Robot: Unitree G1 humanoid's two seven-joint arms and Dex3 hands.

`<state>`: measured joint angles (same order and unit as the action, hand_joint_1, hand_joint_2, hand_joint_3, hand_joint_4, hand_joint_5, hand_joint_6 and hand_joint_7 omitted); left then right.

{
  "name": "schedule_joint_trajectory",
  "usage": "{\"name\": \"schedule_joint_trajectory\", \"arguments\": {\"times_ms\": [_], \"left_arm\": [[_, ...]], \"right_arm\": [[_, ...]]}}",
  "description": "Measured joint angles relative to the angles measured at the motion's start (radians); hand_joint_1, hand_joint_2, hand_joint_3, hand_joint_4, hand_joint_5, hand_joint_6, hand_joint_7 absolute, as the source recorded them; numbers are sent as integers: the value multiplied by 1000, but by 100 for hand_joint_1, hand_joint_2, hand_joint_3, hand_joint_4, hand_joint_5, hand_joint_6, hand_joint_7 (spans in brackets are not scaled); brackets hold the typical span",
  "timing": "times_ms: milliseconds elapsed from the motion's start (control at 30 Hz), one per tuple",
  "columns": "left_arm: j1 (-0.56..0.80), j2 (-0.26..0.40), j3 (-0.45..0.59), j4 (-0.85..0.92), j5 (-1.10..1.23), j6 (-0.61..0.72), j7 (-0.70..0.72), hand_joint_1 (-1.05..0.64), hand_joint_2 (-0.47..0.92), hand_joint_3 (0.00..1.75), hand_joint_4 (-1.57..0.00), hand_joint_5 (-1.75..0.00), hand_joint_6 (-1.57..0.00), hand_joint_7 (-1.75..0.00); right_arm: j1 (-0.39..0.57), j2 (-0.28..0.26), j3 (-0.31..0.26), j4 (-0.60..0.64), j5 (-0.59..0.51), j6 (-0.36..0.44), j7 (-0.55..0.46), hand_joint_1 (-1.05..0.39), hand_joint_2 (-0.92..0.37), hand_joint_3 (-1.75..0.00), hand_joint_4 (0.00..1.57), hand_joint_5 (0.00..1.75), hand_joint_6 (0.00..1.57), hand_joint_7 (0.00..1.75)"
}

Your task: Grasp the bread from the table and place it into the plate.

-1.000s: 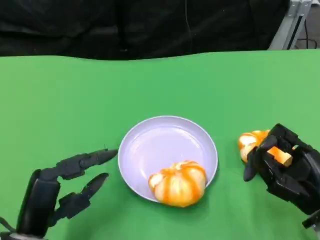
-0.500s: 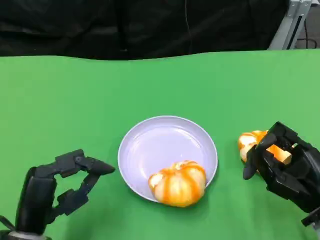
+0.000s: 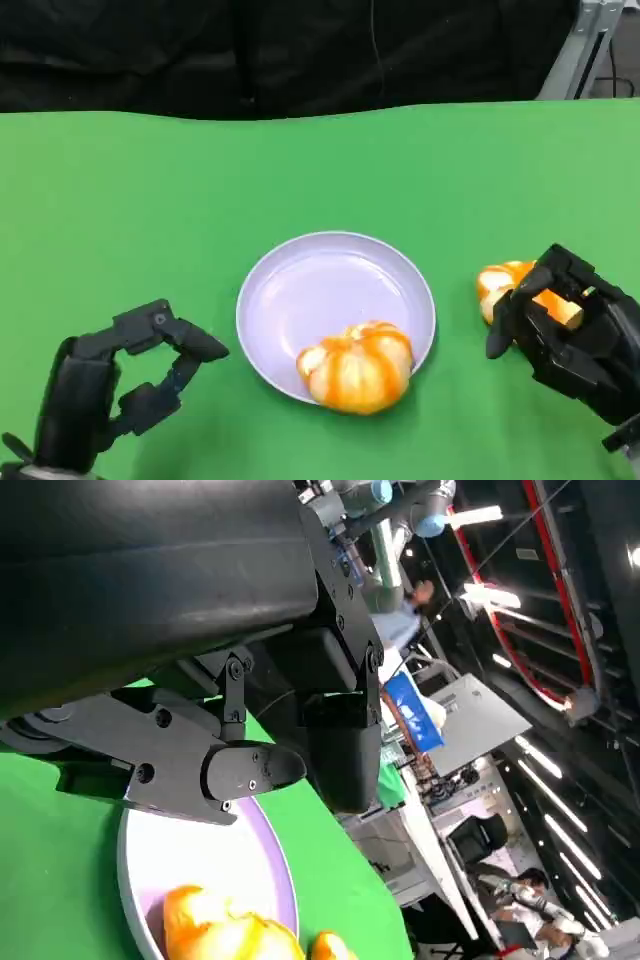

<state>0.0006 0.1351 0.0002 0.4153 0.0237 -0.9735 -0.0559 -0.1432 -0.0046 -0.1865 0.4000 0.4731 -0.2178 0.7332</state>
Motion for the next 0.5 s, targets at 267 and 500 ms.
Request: {"name": "schedule_joint_trajectory", "arguments": {"times_ms": [267,500], "left_arm": [[4,-8,1,-11,1,-1,-1,-5,92,47,-75,-126,-84,-107],[5,-12,2,-11,0,-3,-1,-4,92,48,-75,-126,-86,-105]], "right_arm": [[0,0,0,1,0,-21,0,-1,-81,-85,57,175,53,143],[0,0,0,1,0,-17,0,-1,-82,-83,58,175,54,142]]}}
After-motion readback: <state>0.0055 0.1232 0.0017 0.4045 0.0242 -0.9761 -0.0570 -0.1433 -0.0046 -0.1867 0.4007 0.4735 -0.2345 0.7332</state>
